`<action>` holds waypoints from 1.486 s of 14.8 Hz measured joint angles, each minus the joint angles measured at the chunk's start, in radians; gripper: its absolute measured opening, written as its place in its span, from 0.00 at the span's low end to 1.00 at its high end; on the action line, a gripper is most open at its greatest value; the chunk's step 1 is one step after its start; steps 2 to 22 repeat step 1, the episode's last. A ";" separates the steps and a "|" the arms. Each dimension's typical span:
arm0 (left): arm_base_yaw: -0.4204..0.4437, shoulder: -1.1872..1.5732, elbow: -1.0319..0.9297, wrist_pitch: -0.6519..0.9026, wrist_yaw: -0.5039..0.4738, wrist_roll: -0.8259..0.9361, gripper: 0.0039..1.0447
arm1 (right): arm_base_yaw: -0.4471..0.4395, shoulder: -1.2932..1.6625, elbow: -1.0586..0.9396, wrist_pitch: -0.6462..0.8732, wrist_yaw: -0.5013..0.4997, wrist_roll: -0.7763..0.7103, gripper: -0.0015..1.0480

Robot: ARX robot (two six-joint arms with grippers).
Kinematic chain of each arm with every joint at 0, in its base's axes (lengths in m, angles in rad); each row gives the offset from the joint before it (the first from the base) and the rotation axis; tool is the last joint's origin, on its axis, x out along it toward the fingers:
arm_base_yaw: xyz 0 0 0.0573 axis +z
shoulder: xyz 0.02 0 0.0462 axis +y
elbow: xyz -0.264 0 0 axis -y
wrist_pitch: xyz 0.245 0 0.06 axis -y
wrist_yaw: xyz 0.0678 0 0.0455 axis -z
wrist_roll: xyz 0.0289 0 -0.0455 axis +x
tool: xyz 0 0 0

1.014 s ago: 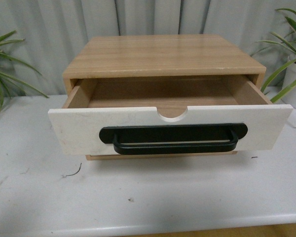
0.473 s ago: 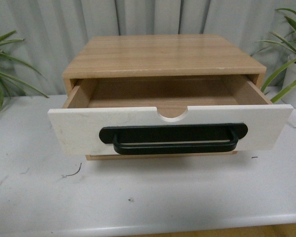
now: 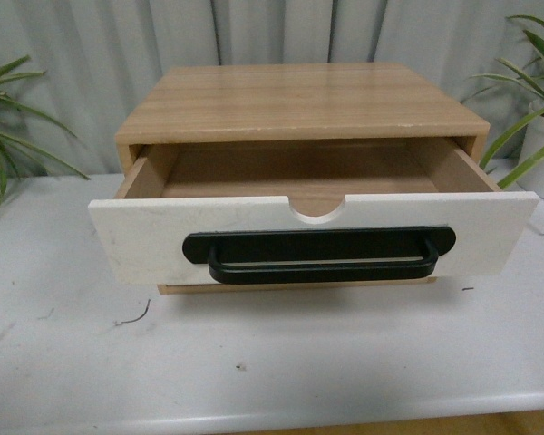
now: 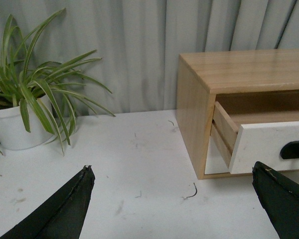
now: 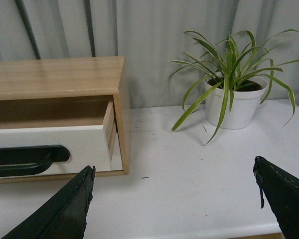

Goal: Pull drawer

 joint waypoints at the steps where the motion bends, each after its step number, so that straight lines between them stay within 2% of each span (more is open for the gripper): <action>1: 0.000 0.000 0.000 0.000 0.000 0.000 0.94 | 0.000 0.000 0.000 0.000 0.000 0.000 0.94; 22: 0.000 0.000 0.000 0.000 0.000 0.000 0.94 | 0.000 0.000 0.000 0.000 0.000 0.000 0.94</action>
